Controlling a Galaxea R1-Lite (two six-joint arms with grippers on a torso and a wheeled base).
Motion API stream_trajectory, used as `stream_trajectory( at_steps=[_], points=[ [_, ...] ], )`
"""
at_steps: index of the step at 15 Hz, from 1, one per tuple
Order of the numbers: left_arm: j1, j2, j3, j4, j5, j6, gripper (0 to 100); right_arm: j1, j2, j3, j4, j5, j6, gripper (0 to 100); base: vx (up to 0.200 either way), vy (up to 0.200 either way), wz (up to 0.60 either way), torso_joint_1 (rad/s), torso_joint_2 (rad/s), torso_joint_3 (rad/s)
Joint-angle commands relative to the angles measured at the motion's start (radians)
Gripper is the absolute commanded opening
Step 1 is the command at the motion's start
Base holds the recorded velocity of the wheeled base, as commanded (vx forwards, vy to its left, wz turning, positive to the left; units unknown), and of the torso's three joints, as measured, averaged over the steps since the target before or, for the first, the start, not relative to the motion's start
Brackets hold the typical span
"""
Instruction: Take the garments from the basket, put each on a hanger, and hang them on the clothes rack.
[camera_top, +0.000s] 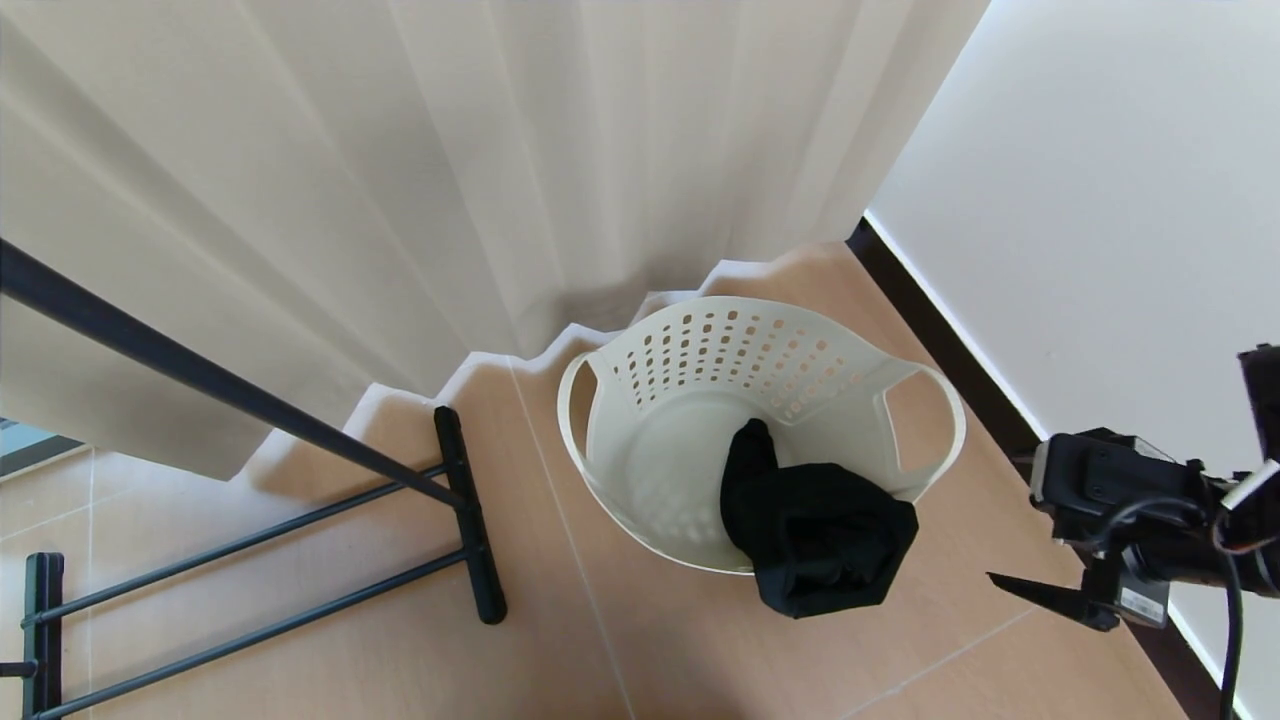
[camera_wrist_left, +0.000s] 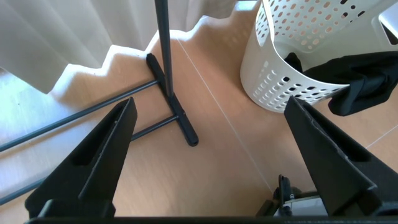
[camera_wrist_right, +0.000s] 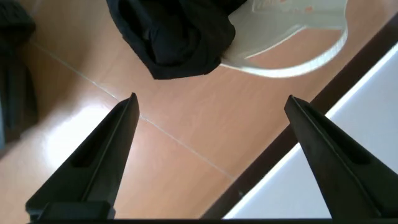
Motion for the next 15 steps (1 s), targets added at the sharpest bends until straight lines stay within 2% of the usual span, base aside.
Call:
stream_trajectory(
  at_steps=[1, 6, 7, 10, 15],
  points=[
    [0.0, 0.001, 0.0, -0.001, 0.0, 0.0, 100, 0.025, 0.17, -0.194, 0.136, -0.002, -0.097, 100, 0.0, 0.0, 0.0, 0.0, 0.0, 0.0],
    [0.0, 0.001, 0.0, -0.001, 0.0, 0.0, 100, 0.059, 0.403, -0.412, 0.182, -0.002, -0.19, 100, 0.0, 0.0, 0.0, 0.0, 0.0, 0.0],
    [0.0, 0.001, 0.0, -0.001, 0.0, 0.0, 100, 0.061, 0.486, -0.488, 0.182, -0.002, -0.213, 100, 0.0, 0.0, 0.0, 0.0, 0.0, 0.0],
    [0.0, 0.001, 0.0, -0.001, 0.0, 0.0, 100, 0.076, 0.629, -0.626, 0.182, -0.001, -0.216, 100, 0.0, 0.0, 0.0, 0.0, 0.0, 0.0],
    [0.0, 0.001, 0.0, -0.001, 0.0, 0.0, 100, 0.077, 0.701, -0.677, 0.187, -0.004, -0.229, 100, 0.0, 0.0, 0.0, 0.0, 0.0, 0.0]
  ],
)
